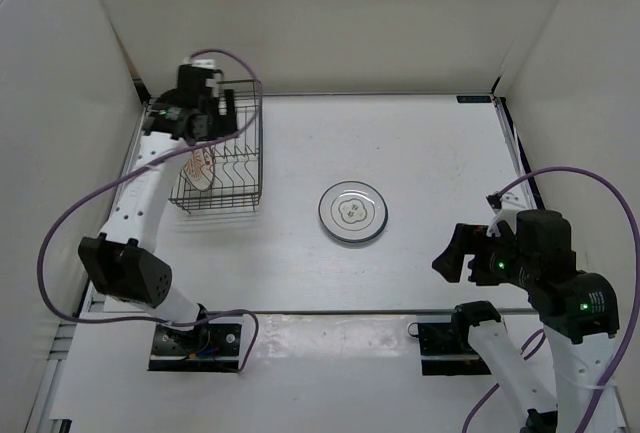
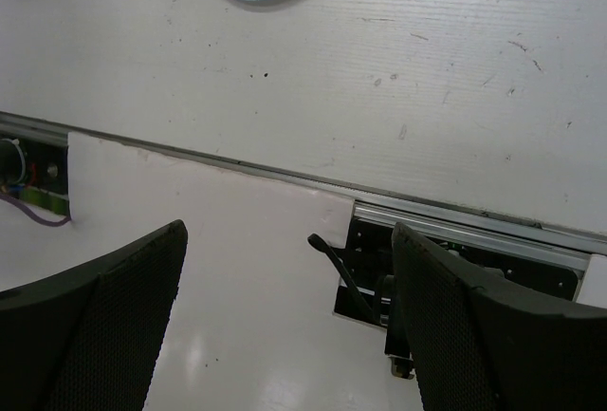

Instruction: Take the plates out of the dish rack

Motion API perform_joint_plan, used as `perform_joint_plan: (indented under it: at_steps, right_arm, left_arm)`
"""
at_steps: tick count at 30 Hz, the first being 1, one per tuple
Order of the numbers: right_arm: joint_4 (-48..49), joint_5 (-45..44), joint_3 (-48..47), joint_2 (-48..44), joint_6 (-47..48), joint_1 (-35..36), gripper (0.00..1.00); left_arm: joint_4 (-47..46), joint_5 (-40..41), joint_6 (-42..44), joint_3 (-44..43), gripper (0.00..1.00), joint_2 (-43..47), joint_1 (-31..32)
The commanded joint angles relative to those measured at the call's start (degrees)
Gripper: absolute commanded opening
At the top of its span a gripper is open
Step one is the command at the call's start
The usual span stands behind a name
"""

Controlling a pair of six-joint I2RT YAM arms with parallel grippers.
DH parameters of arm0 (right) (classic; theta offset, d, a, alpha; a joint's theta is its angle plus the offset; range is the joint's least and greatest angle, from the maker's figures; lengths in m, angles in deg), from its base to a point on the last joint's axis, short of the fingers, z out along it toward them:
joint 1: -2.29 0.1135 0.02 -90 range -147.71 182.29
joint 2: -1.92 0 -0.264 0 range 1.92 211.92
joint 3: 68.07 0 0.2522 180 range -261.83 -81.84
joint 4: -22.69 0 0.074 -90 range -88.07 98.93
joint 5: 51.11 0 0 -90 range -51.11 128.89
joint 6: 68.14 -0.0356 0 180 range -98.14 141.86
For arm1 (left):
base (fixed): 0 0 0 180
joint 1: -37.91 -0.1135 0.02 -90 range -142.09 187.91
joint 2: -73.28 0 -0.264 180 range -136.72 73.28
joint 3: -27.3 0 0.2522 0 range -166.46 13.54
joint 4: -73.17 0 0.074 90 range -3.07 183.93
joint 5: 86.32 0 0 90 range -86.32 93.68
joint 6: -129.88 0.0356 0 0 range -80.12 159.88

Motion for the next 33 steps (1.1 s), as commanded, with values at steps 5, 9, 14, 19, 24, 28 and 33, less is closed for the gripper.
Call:
perform_joint_plan:
  at_steps: [5,9,14,19,24,28,33]
  right_arm:
    - [-6.5,0.1,0.0,-0.9,-0.4,0.6,0.90]
    - [-6.4,-0.2,-0.1,-0.8,-0.4,0.7,0.90]
    - [-6.7,-0.3,-0.2,-0.3,-0.4,1.3,0.90]
    - [-6.7,-1.5,-0.6,-0.3,-0.7,1.7,0.90]
    - [-6.8,-1.8,-0.9,0.6,-0.7,1.9,0.90]
    - [-6.7,-1.8,-0.8,0.9,-0.7,1.9,0.90]
    - [-6.7,-1.9,-0.9,1.5,-0.7,2.1,0.90]
  left_arm:
    - [-2.7,6.9,-3.5,7.2,1.00,6.7,-12.4]
    - [-5.7,12.2,-0.7,10.3,1.00,6.4,-13.6]
    - [-10.5,15.4,1.2,15.2,1.00,4.7,-13.7]
    - [-10.5,16.0,1.6,12.7,0.78,1.5,-14.3]
    - [-11.7,14.9,1.1,11.2,0.64,-0.6,-15.3]
    - [-12.1,14.9,1.2,11.0,0.54,-2.5,-15.5]
    - [-12.0,14.6,0.8,10.6,0.31,-3.6,-15.4]
